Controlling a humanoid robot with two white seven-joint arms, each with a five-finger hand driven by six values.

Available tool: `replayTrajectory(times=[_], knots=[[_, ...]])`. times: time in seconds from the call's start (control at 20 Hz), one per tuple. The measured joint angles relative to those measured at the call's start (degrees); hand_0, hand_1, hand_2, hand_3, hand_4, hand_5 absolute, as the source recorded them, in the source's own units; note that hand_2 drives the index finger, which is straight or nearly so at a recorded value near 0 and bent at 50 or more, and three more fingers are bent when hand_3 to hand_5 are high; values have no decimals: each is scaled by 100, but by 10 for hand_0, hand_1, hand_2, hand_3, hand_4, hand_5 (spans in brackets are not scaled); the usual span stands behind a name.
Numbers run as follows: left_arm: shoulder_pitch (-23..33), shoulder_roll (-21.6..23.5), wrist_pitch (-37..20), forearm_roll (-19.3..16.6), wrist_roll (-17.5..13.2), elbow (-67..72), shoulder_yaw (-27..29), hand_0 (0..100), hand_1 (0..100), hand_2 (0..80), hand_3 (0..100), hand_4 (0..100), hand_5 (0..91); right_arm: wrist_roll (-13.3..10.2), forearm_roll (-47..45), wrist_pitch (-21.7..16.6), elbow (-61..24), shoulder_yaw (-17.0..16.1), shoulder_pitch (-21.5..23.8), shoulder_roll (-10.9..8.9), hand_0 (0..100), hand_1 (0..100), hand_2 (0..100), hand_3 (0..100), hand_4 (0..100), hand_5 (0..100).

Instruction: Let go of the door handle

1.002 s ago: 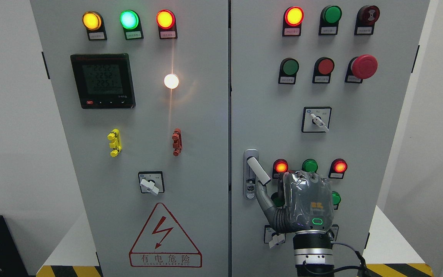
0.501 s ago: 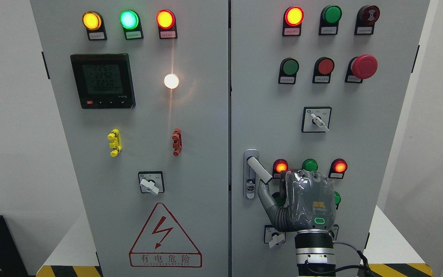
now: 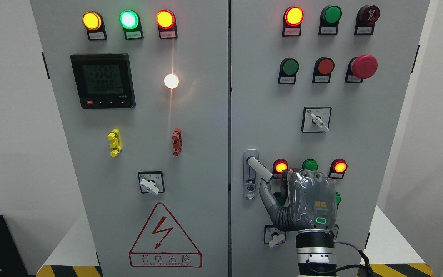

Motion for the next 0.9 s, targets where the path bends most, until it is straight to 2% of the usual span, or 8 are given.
replayTrajectory(times=[0.9], knots=[[0, 0, 0, 0, 0, 0, 0, 120, 556, 0, 0, 0, 0, -7, -13, 0, 3, -45, -78, -11, 536, 364, 948, 1000, 981, 1000]])
